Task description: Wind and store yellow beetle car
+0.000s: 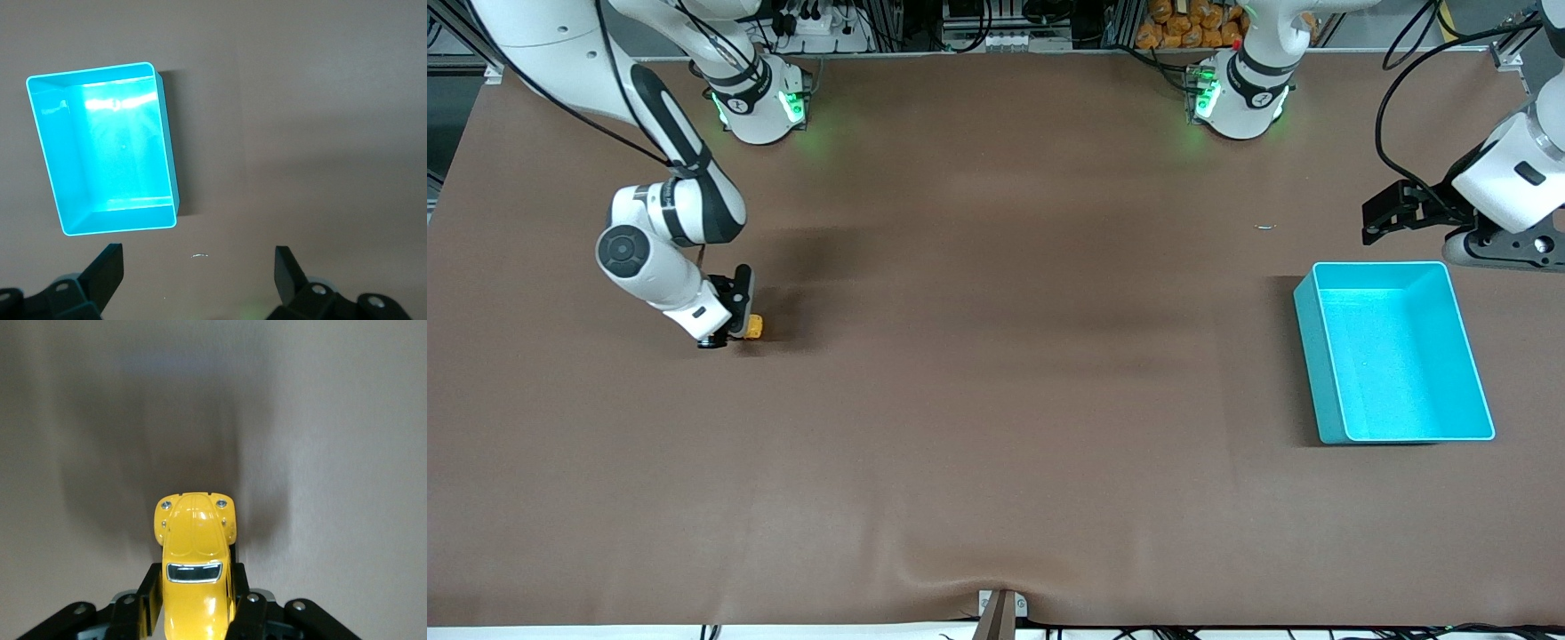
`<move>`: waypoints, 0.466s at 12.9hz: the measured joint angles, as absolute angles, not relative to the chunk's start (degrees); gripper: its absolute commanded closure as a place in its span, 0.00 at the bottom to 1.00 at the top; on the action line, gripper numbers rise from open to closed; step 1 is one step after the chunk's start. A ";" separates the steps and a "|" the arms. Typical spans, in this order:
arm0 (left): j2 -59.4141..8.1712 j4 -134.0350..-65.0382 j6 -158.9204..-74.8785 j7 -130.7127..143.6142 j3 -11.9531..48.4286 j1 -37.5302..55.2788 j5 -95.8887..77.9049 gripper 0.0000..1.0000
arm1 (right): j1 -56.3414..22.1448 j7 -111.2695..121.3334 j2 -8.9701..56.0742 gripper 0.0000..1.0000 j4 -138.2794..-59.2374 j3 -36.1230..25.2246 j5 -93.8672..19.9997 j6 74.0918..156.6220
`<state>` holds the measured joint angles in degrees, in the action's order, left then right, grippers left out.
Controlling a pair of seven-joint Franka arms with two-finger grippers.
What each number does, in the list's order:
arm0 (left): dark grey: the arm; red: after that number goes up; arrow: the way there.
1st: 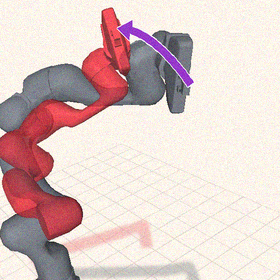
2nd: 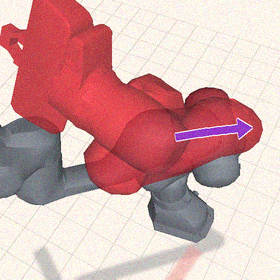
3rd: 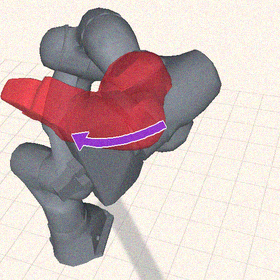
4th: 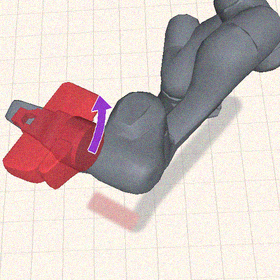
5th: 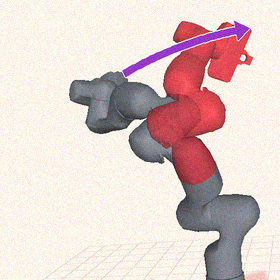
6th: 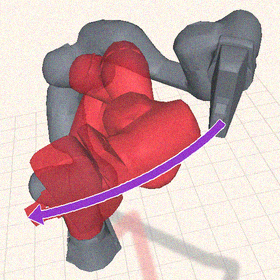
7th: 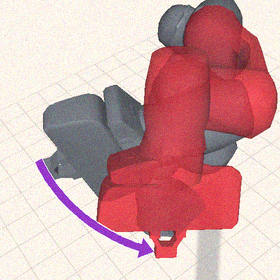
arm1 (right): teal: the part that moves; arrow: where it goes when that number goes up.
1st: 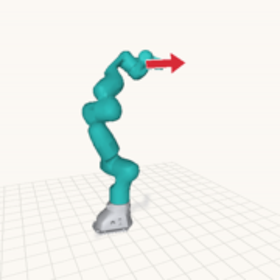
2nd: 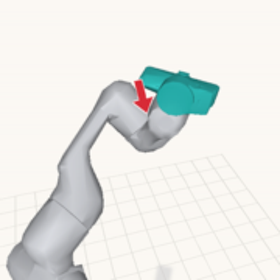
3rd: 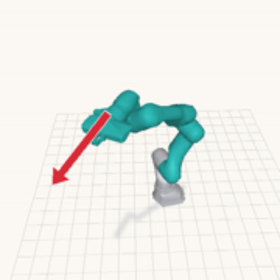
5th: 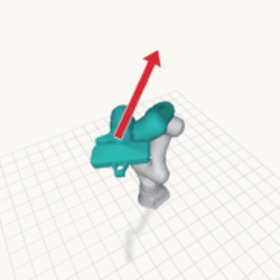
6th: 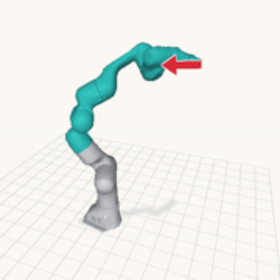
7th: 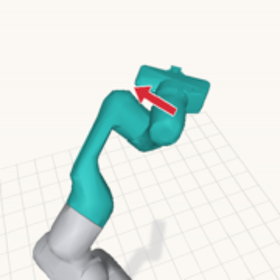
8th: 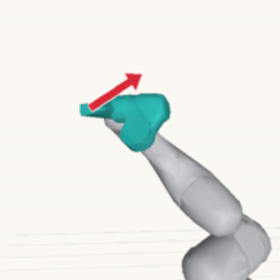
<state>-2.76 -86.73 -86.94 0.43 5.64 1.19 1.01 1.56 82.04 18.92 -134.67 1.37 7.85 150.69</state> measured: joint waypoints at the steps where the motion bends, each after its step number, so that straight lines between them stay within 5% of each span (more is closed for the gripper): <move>1: -2.76 -86.73 -86.94 0.43 5.64 1.19 1.01 0.00 | 2.68 82.90 19.02 0.87 -134.52 1.34 7.85 150.61; 6: -2.77 -86.73 -86.94 0.43 5.64 1.19 1.01 0.00 | 6.58 86.83 19.35 0.87 -133.96 1.29 7.85 150.44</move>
